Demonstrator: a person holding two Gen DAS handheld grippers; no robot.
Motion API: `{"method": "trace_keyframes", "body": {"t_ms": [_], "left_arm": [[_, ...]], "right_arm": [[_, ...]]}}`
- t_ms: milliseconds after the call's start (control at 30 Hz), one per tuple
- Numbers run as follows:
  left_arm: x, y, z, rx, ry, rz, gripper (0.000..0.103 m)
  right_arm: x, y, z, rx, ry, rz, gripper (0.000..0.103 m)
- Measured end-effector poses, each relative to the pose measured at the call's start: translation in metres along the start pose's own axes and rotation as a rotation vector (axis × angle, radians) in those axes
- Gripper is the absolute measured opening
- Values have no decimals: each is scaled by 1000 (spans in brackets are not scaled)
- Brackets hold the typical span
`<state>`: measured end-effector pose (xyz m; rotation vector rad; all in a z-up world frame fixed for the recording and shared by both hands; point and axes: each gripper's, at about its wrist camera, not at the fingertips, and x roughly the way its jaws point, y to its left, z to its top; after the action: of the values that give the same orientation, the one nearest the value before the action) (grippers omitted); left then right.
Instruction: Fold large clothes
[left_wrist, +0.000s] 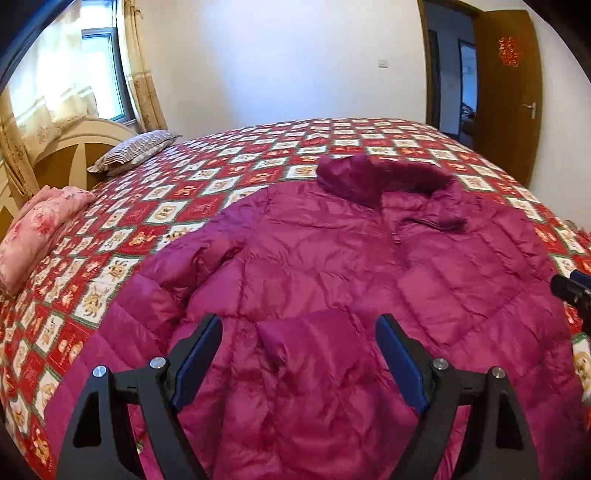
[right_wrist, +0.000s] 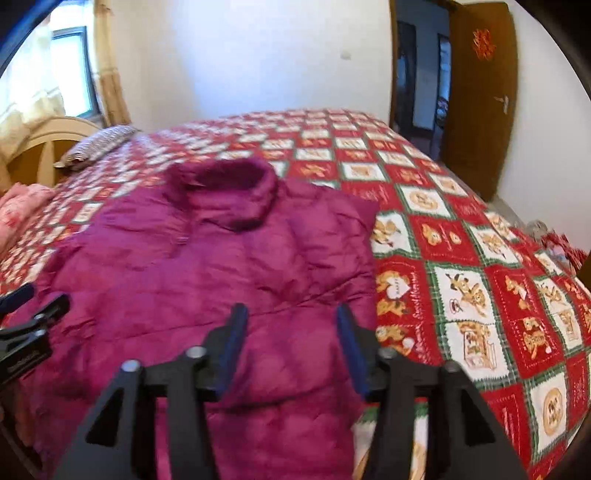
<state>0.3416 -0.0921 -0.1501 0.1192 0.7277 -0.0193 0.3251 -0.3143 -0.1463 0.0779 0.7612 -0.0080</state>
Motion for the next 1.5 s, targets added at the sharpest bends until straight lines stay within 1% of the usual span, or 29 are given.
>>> {"method": "trace_keyframes", "body": {"t_ms": [33, 100, 167, 300, 400, 533, 667, 800, 967, 1100, 1333, 1400, 1433, 1500], "left_arm": [[3, -4, -3, 12, 14, 0, 85], [15, -14, -12, 47, 48, 23, 85], [26, -20, -22, 57, 82, 26, 85], [36, -19, -32, 42, 96, 12, 85], [39, -21, -33, 50, 105, 8, 86], [39, -24, -34, 61, 102, 22, 88], [41, -22, -35, 54, 112, 31, 94], [44, -19, -35, 36, 124, 32, 98], [46, -17, -35, 29, 132, 27, 99], [46, -17, -35, 31, 136, 26, 100], [46, -11, -32, 5, 149, -11, 100], [39, -8, -29, 17, 141, -17, 100], [33, -6, -28, 28, 129, -9, 100], [16, 6, -23, 40, 91, 12, 100]], "right_arm": [[-1, 6, -3, -10, 7, 14, 56], [6, 18, -10, -37, 47, 43, 56], [15, 26, -18, -68, 60, 37, 56], [36, 25, -34, -71, 90, 31, 56], [43, 23, -37, -59, 103, 35, 56], [44, 27, -38, -77, 110, 19, 56], [47, 29, -39, -84, 110, 9, 57], [49, 35, -41, -112, 110, -25, 58], [50, 37, -41, -128, 112, -46, 58], [50, 38, -41, -127, 112, -46, 58], [50, 36, -41, -116, 112, -37, 59], [50, 35, -41, -110, 109, -36, 60], [50, 35, -41, -108, 107, -36, 60], [49, 36, -41, -114, 106, -45, 65]]}}
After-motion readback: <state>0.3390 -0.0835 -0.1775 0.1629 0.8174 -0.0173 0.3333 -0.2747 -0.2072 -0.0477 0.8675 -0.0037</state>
